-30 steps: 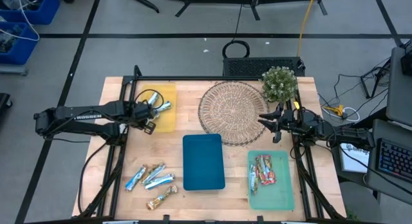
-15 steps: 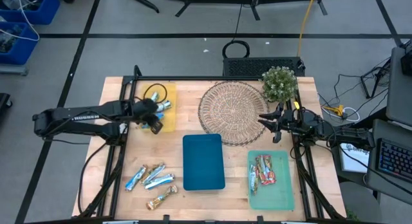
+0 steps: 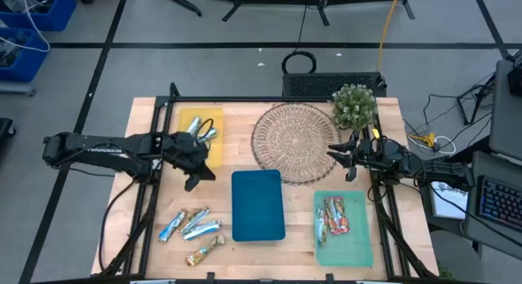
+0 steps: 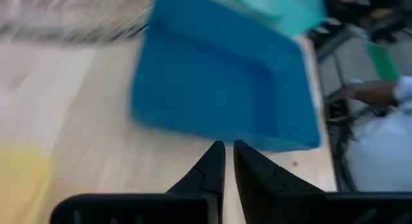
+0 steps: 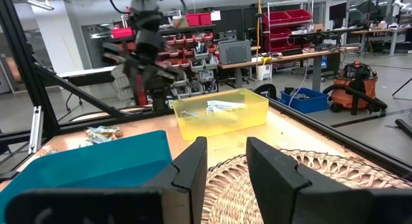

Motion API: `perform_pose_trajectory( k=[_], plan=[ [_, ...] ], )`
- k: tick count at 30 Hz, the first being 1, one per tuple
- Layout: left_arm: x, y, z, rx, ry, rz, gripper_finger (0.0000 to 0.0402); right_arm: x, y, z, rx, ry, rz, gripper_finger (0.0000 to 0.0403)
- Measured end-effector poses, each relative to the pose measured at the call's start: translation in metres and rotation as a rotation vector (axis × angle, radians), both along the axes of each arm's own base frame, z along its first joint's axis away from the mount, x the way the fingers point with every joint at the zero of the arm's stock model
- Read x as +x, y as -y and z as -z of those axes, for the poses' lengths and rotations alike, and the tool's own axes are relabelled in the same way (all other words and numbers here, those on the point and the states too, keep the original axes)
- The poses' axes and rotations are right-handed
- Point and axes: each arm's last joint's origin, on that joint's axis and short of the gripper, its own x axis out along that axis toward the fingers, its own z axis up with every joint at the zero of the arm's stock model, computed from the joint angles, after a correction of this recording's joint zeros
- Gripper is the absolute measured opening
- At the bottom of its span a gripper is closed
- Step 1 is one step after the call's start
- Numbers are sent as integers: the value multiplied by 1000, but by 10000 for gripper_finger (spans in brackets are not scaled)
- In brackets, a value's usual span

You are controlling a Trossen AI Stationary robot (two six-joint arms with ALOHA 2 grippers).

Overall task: Pick and place Granola Bars by type
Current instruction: Put the yellow granola bar into the blue bin

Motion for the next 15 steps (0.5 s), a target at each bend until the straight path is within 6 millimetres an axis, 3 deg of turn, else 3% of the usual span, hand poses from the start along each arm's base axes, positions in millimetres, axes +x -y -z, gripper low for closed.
perform_pose_trajectory(
  k=[5,9,15],
  plan=[
    [6,16,-10,171,192,175,35,0,0,0,0,0,0,100],
    [0,19,-14,297,207,116,35,0,0,0,0,0,0,100],
    [-9,32,-23,282,277,160,32,0,0,0,0,-1,0,100]
  ],
)
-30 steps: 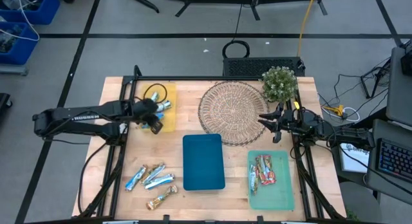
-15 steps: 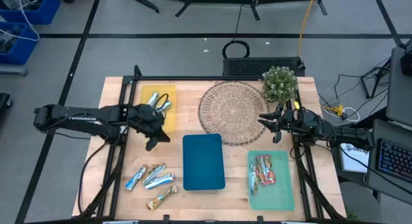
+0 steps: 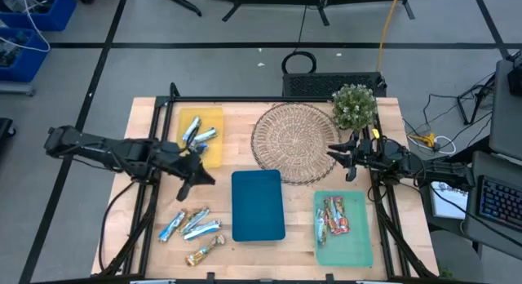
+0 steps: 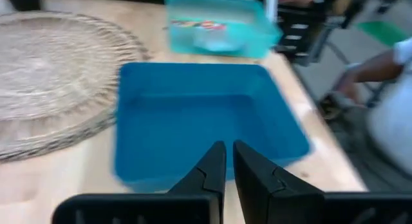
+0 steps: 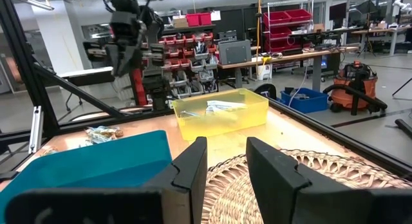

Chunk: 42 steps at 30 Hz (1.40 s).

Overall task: Pick and place Granola Bars by type
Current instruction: Put the yellow granola bar into the blue bin

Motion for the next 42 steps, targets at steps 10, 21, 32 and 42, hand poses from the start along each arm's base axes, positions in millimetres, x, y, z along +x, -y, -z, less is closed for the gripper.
perform_pose_trajectory(
  k=[10,21,32,42],
  plan=[
    [-11,39,12,-392,-295,-89,4,0,0,0,0,0,0,100],
    [-39,65,64,-528,-1014,-668,3,0,0,0,0,0,0,100],
    [-43,80,77,-564,-1221,-788,5,0,0,0,0,0,0,100],
    [-50,90,81,-607,-1252,-927,41,0,0,0,0,0,0,100]
  ],
)
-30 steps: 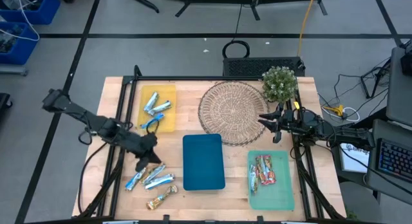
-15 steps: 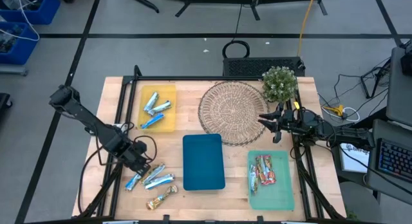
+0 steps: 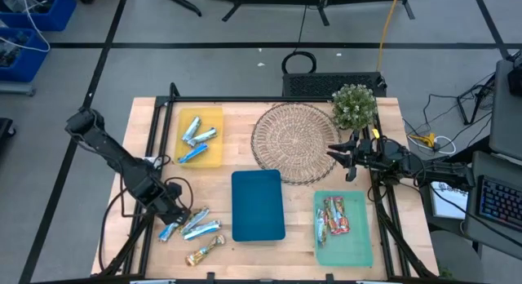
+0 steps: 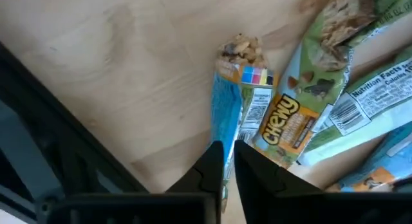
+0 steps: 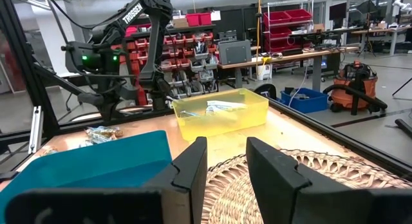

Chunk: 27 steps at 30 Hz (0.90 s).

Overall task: Pick and place Granola Bars by type
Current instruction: Put the yellow granola bar into the blue bin

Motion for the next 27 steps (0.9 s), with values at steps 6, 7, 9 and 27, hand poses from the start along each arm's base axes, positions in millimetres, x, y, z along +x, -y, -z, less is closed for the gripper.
perform_pose_trajectory(
  k=[6,7,9,27],
  plan=[
    [0,3,0,7,38,-13,88,0,0,0,0,0,0,100],
    [-1,4,0,8,34,-15,95,0,0,0,0,0,0,100],
    [-1,5,0,19,37,-12,107,0,0,0,0,0,0,100],
    [6,16,17,71,21,49,120,0,0,0,0,0,0,100]
  ],
)
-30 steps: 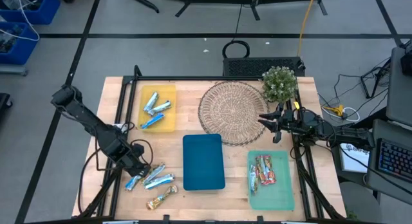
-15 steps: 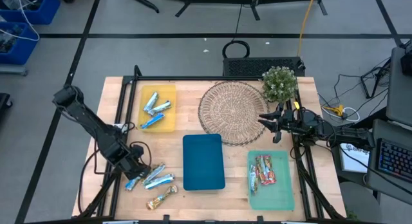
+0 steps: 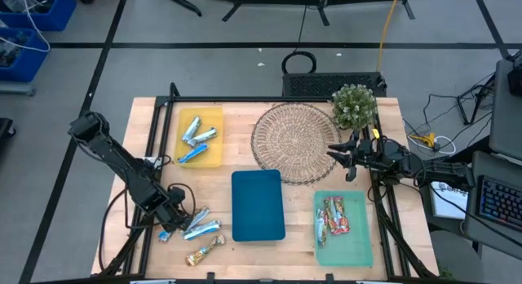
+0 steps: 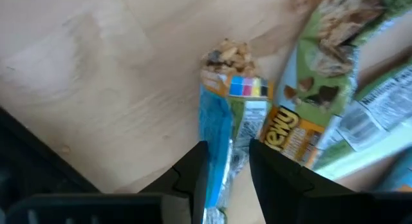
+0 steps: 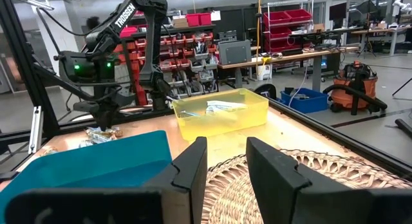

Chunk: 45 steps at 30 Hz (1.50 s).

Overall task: Pick and place Granola Bars by type
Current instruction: Put the yellow granola bar into the blue bin

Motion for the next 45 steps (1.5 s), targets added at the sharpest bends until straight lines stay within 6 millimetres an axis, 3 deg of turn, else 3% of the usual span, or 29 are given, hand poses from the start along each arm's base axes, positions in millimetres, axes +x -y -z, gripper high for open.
perform_pose_trajectory(
  k=[14,22,37,45],
  plan=[
    [4,4,10,33,-14,63,115,0,0,0,0,0,0,100],
    [4,3,10,35,-2,119,14,0,0,0,0,0,0,100],
    [3,2,10,56,4,146,6,0,0,0,0,0,0,100],
    [1,-7,0,157,127,186,6,0,0,0,0,0,0,100]
  ],
)
